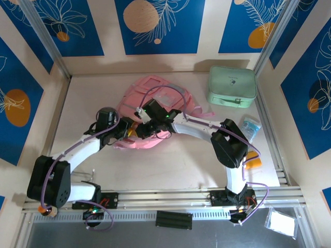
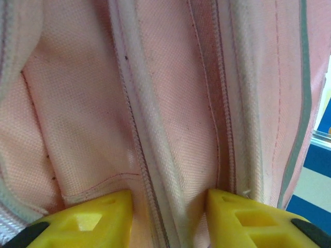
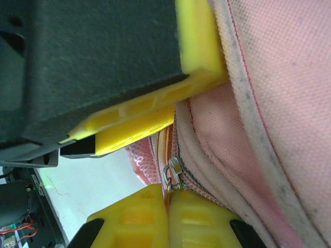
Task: Pack the student bag
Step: Zip the student bag at the center of the table.
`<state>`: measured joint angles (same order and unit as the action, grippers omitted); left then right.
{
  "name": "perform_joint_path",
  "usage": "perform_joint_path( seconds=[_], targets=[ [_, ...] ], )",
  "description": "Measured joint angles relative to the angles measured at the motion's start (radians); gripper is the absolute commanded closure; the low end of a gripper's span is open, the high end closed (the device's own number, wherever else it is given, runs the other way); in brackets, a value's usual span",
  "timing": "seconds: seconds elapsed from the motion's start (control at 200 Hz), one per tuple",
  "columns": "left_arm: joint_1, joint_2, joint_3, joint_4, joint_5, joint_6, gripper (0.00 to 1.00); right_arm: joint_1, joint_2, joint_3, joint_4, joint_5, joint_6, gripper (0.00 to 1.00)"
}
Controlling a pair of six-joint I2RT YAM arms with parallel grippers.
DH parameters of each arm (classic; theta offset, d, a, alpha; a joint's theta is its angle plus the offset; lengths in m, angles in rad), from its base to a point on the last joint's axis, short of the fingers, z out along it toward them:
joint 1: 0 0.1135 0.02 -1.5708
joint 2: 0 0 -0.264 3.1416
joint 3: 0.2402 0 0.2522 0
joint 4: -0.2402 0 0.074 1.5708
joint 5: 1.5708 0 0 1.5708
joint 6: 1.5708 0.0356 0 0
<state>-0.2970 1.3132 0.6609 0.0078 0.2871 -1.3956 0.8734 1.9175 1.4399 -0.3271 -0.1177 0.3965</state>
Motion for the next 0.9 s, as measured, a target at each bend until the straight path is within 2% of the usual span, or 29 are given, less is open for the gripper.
perform_joint_path(
  seconds=[0.16,0.245,0.355,0.63,0.9],
  targets=[
    [-0.003,0.021,0.001,0.029,-0.003,-0.010,0.91,0.009,0.000,0.000,-0.015,0.050,-0.004,1.00],
    [-0.006,0.027,0.003,0.037,-0.004,-0.006,1.00,0.018,-0.002,0.000,-0.037,0.099,-0.004,1.00],
    [-0.014,0.030,0.006,0.037,0.000,0.000,1.00,0.027,-0.032,-0.028,-0.048,0.166,-0.011,1.00],
    [-0.019,0.030,0.025,0.010,-0.004,0.046,1.00,0.017,-0.222,-0.229,-0.061,0.344,-0.084,0.97],
    [-0.015,0.030,0.029,0.000,-0.010,0.079,1.00,-0.034,-0.237,-0.257,-0.068,0.384,-0.140,0.96]
  ],
)
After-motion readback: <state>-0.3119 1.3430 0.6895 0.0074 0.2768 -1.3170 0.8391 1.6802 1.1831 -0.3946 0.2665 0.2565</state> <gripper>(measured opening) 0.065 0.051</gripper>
